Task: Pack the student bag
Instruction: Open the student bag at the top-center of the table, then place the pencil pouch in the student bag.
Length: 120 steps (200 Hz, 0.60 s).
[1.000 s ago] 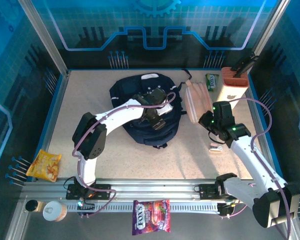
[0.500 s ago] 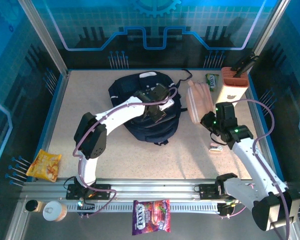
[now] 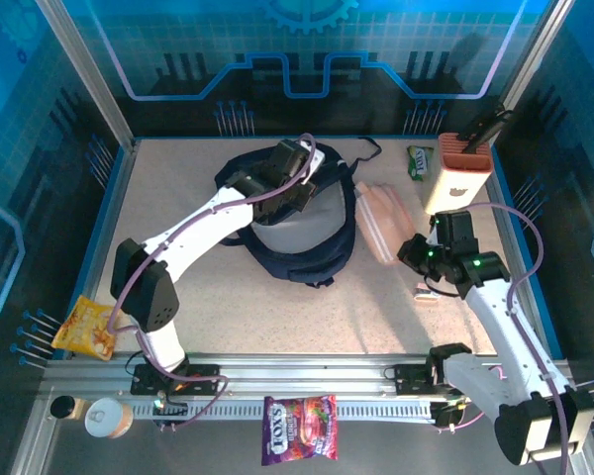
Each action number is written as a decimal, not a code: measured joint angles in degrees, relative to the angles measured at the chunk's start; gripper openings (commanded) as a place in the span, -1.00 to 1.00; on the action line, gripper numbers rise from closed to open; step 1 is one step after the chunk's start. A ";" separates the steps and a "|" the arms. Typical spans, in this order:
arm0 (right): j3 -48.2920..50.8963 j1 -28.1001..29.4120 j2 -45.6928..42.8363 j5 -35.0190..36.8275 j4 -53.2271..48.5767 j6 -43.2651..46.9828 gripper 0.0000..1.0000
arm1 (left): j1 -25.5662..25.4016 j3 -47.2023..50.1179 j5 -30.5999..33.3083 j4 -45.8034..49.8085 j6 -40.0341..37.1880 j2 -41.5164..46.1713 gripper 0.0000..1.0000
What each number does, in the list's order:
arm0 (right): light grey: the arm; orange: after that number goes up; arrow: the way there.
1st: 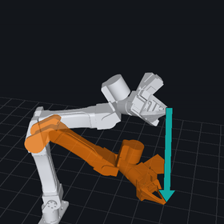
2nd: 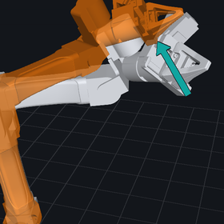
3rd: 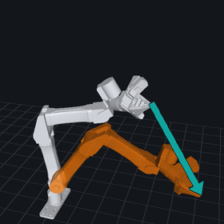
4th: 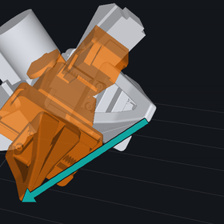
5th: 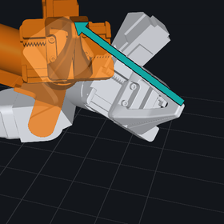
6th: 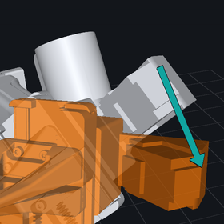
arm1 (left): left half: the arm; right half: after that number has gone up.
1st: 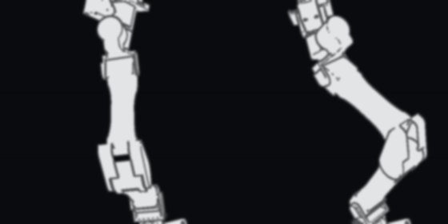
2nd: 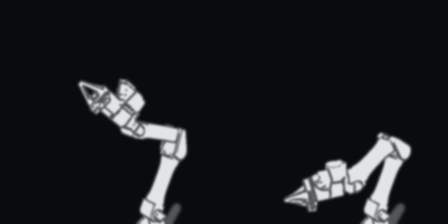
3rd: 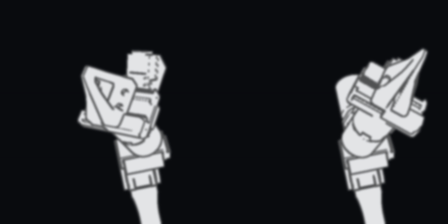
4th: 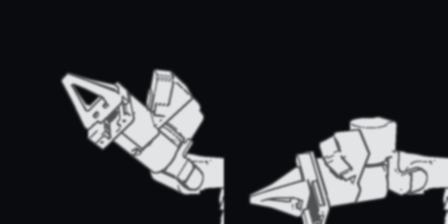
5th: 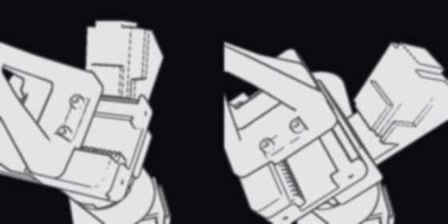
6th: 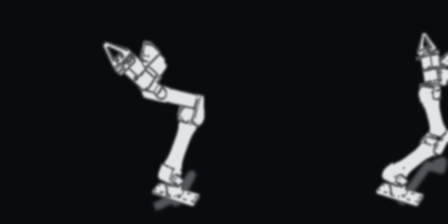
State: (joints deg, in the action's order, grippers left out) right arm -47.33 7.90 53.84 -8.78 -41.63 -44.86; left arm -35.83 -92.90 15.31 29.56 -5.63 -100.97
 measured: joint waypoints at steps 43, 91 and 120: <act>-3.23 4.31 7.19 -5.05 -0.83 -0.63 -1.00 | -0.31 1.36 -1.75 -3.26 0.87 0.13 -1.00; -8.63 11.43 18.14 -6.29 3.58 -4.63 -1.00 | -0.66 1.68 -5.42 -4.57 0.85 0.22 -1.00; -11.13 12.35 24.90 -6.51 7.87 -8.52 -1.00 | -0.87 2.47 -6.38 -4.87 0.87 0.81 -1.00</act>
State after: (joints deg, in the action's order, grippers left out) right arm -58.46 20.25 78.74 -15.29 -33.76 -53.39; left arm -36.71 -90.43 8.93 24.69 -4.75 -100.16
